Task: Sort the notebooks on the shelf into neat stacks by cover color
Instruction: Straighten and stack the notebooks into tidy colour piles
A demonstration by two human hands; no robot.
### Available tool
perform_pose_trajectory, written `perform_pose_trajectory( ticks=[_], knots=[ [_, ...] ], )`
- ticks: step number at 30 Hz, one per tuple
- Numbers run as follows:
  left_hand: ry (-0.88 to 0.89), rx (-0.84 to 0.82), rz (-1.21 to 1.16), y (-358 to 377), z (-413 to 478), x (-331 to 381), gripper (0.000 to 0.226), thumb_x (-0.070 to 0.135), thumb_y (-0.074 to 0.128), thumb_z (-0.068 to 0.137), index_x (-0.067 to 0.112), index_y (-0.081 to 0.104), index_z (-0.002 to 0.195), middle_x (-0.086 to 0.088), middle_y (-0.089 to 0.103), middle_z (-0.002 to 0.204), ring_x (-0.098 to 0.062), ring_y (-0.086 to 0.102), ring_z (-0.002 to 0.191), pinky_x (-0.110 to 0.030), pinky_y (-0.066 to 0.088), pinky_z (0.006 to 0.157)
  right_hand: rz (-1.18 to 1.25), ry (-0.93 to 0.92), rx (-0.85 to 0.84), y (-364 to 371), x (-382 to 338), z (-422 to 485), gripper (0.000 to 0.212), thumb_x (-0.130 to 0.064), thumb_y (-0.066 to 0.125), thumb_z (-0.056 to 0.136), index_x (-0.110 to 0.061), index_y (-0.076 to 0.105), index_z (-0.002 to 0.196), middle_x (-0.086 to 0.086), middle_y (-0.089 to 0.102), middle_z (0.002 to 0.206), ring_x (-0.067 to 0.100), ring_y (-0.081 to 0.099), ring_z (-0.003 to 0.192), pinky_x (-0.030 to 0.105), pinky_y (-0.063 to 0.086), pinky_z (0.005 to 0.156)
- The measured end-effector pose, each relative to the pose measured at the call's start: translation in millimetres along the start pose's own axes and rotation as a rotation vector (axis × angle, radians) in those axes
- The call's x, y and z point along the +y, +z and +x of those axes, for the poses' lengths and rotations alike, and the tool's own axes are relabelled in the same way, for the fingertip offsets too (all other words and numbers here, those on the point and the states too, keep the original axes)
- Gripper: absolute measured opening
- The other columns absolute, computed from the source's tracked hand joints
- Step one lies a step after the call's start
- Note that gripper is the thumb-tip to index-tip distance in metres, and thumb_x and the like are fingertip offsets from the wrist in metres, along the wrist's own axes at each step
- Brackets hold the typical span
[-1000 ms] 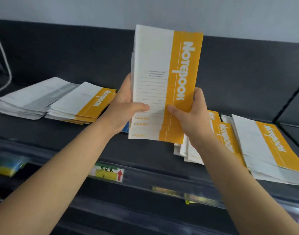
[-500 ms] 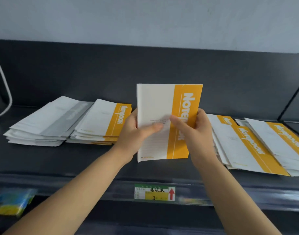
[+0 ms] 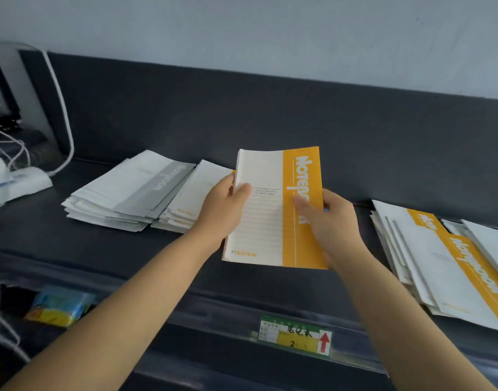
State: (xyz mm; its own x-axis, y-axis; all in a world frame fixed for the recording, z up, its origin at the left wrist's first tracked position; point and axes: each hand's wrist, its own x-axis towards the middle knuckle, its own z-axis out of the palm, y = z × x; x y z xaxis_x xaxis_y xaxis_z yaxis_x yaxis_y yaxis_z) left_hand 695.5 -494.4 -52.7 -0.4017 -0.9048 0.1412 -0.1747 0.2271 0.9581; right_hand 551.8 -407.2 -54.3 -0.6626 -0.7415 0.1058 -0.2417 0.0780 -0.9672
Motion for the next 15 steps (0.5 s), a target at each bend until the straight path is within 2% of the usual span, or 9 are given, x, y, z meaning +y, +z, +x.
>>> perform_pose_trajectory(
  ticks=[3,5,8,9,11,13,15],
  knots=[
    [-0.119,-0.015,-0.093,-33.4,2.5,-5.5,0.019,0.014,0.049,0.097,0.018,0.063,0.109,0.003,0.07,0.103,-0.015,0.067,0.095,-0.033,0.054,0.08,0.032,0.042,-0.002,24.7,-7.2,5.6,0.028,-0.034,0.063,0.091,-0.023,0.06,0.116,-0.007,0.067,0.104,0.015,0.064,0.09,0.038,0.052,0.077],
    [-0.138,-0.051,-0.086,-54.0,6.8,-11.7,0.022,0.01,0.052,0.095,0.022,0.067,0.106,0.005,0.072,0.102,-0.014,0.068,0.096,-0.034,0.055,0.08,0.053,0.094,-0.018,42.7,-12.0,8.3,0.027,-0.032,0.062,0.091,-0.023,0.06,0.117,-0.005,0.066,0.104,0.018,0.065,0.09,0.041,0.052,0.078],
    [-0.103,-0.042,-0.102,-80.3,20.2,-16.0,0.026,0.007,0.056,0.095,0.031,0.065,0.089,0.015,0.07,0.091,-0.005,0.067,0.088,-0.025,0.054,0.072,0.092,0.165,-0.026,68.8,-23.5,14.0,0.018,-0.027,0.062,0.092,-0.026,0.061,0.109,-0.007,0.065,0.093,0.018,0.065,0.087,0.044,0.052,0.083],
    [-0.087,-0.025,-0.083,-89.0,27.7,-17.1,0.025,0.006,0.056,0.095,0.029,0.065,0.089,0.014,0.07,0.09,-0.005,0.067,0.086,-0.024,0.055,0.07,0.114,0.179,-0.033,76.6,-28.3,17.5,0.017,-0.024,0.064,0.091,-0.026,0.062,0.108,-0.007,0.066,0.092,0.018,0.065,0.088,0.044,0.053,0.085],
    [-0.042,0.003,-0.015,-103.2,45.0,-18.6,0.017,0.006,0.055,0.093,0.016,0.069,0.095,0.003,0.073,0.094,-0.013,0.07,0.088,-0.032,0.059,0.074,0.12,0.167,-0.042,89.7,-36.2,24.5,0.022,-0.018,0.067,0.089,-0.022,0.063,0.11,-0.006,0.065,0.093,0.02,0.064,0.096,0.042,0.051,0.092],
    [-0.009,0.023,0.042,-111.7,62.5,-23.8,0.014,0.006,0.06,0.088,0.009,0.067,0.1,-0.003,0.073,0.1,-0.02,0.069,0.091,-0.04,0.058,0.078,-0.039,0.115,-0.005,103.1,-39.0,29.3,0.04,-0.019,0.069,0.087,-0.014,0.058,0.125,-0.003,0.061,0.105,0.021,0.058,0.107,0.036,0.046,0.092],
    [-0.007,-0.024,0.148,-112.3,73.0,-33.2,0.029,0.012,0.072,0.082,0.016,0.061,0.109,0.007,0.066,0.104,-0.013,0.064,0.094,-0.03,0.056,0.072,-0.364,0.038,0.023,118.3,-33.0,30.9,0.053,-0.026,0.07,0.086,-0.016,0.051,0.135,0.001,0.056,0.127,0.022,0.053,0.116,0.031,0.043,0.089]
  ],
)
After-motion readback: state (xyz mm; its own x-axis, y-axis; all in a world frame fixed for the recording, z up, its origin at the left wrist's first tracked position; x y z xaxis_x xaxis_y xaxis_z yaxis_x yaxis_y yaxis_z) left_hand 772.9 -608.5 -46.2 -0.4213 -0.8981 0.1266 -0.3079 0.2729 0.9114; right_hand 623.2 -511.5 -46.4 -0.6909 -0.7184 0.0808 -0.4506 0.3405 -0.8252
